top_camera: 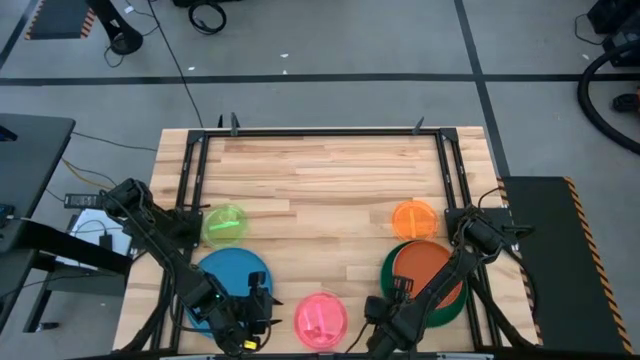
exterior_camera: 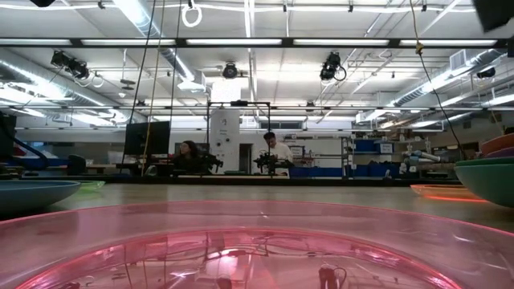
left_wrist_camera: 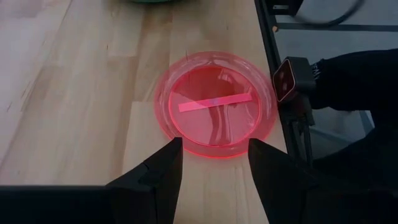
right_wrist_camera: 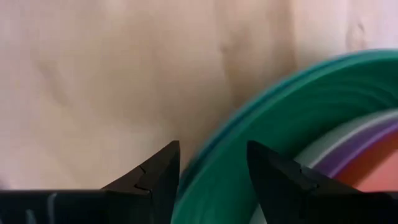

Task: Stack plastic plates
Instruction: Put the stack of plates on top of the blue plate

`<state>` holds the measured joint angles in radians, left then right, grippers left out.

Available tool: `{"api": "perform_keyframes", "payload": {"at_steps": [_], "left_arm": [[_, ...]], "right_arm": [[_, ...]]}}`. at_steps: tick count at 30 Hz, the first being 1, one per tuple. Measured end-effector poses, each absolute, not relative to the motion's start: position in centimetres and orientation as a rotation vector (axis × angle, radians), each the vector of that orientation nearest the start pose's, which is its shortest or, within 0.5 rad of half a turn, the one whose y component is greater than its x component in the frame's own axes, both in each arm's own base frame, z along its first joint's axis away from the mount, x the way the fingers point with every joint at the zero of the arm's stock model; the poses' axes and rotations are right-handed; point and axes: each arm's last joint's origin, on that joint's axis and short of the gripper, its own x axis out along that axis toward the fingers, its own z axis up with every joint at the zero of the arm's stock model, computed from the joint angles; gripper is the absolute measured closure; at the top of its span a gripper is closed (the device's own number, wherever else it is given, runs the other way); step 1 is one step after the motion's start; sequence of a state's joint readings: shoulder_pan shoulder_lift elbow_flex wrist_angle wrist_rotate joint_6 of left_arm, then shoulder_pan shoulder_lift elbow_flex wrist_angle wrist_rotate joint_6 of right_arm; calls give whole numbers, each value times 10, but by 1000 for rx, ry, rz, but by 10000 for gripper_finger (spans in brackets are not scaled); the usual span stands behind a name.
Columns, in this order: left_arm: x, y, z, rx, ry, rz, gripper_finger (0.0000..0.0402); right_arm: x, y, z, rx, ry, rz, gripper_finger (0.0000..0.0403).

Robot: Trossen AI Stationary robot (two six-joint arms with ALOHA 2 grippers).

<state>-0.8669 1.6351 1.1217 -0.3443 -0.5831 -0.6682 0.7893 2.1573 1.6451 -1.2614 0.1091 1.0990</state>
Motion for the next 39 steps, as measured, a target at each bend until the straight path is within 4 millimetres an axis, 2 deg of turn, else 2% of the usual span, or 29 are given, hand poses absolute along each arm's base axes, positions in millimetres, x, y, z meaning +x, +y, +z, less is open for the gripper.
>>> {"api": "perform_keyframes", "payload": {"at_steps": [7,19,25,32,39], "left_arm": [[232,-249,229,-62,687,-43,214],[232,-249,229,-61,686,-43,214],[232,-248,230,-54,670,-22,214],[233,-248,230,-50,659,-7,214],[233,-247,230,-26,641,12,214]], "right_arm": [[276,273,158,73,1584,-433,219],[280,275,157,111,1561,-423,304],[285,274,157,102,1494,-409,321],[290,276,157,-4,1455,-300,342],[293,275,157,-188,1406,-198,360]]}}
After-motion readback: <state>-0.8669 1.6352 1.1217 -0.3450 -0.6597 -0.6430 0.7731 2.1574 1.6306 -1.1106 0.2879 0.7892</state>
